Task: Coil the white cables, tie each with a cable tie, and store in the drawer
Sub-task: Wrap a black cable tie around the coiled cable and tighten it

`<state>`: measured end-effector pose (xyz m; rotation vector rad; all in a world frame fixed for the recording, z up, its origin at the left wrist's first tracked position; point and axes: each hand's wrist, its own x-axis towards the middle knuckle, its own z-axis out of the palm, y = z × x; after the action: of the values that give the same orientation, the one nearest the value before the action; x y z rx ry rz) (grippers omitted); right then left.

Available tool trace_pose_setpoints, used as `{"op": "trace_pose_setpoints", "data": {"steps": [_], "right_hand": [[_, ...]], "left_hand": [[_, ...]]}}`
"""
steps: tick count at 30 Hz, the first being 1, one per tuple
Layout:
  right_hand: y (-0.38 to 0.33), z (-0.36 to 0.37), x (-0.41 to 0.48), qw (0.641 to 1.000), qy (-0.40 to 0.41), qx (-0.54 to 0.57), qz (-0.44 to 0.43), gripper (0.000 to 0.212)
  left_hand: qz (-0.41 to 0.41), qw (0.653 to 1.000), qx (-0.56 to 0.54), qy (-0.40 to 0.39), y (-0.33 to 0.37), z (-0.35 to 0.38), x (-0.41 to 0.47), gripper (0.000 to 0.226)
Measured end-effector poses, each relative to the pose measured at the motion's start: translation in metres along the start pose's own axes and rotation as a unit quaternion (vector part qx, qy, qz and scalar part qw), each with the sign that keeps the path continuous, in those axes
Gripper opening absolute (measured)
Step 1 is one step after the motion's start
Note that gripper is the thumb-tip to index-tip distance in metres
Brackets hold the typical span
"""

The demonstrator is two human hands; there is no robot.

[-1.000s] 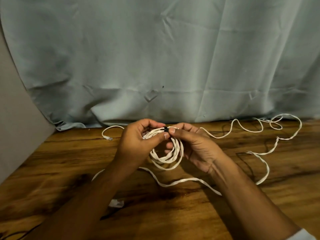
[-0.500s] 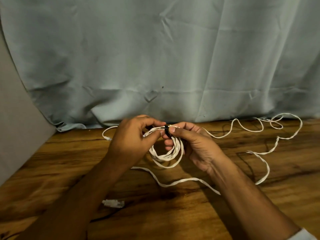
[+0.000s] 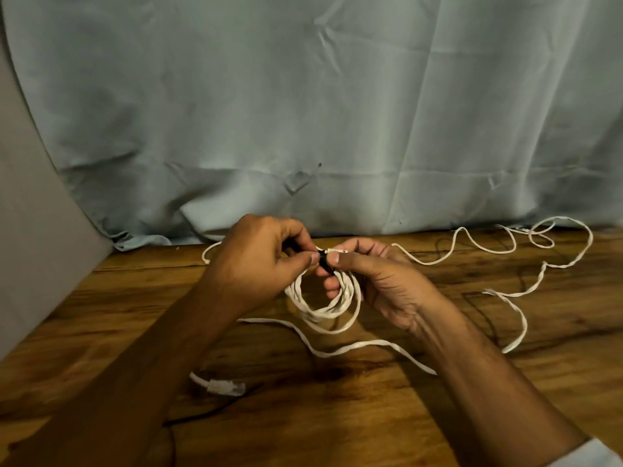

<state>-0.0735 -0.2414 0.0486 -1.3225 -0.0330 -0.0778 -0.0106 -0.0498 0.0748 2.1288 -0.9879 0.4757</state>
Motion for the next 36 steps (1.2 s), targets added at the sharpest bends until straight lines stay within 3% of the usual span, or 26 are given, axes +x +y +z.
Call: {"op": "trace_pose_setpoints", "data": {"steps": [13,19,24,28,30,32,36], "right_hand": [[-0.002,0.003,-0.001,1.000,-0.009,0.006,0.000,0.022],[-0.004,0.002,-0.004,0.999,-0.035,-0.029,0.009,0.011],[-0.004,-0.003,-0.003,0.995,-0.059,-0.079,-0.007,0.017],[0.004,0.001,0.001,0.994,-0.014,-0.087,-0.064,0.019],[0.007,0.005,0.003,0.994,0.011,-0.064,-0.084,0.024],[0.010,0.009,0.004,0.992,0.031,-0.058,-0.105,0.024],[0.013,0.011,0.004,0.985,0.054,-0.064,-0.148,0.013]], "left_hand": [[-0.078,0.993,-0.087,0.013,0.002,0.008,0.002,0.011],[-0.138,0.974,-0.177,-0.020,-0.003,0.008,0.005,0.012],[-0.170,0.955,-0.241,-0.022,-0.003,0.015,0.002,0.013],[-0.175,0.936,-0.304,0.014,-0.009,0.023,0.001,0.010],[-0.175,0.933,-0.311,0.036,-0.010,0.023,0.001,0.018],[-0.168,0.945,-0.275,0.055,-0.009,0.024,0.000,0.028],[-0.171,0.954,-0.229,0.087,-0.002,0.027,-0.001,0.015]]}}
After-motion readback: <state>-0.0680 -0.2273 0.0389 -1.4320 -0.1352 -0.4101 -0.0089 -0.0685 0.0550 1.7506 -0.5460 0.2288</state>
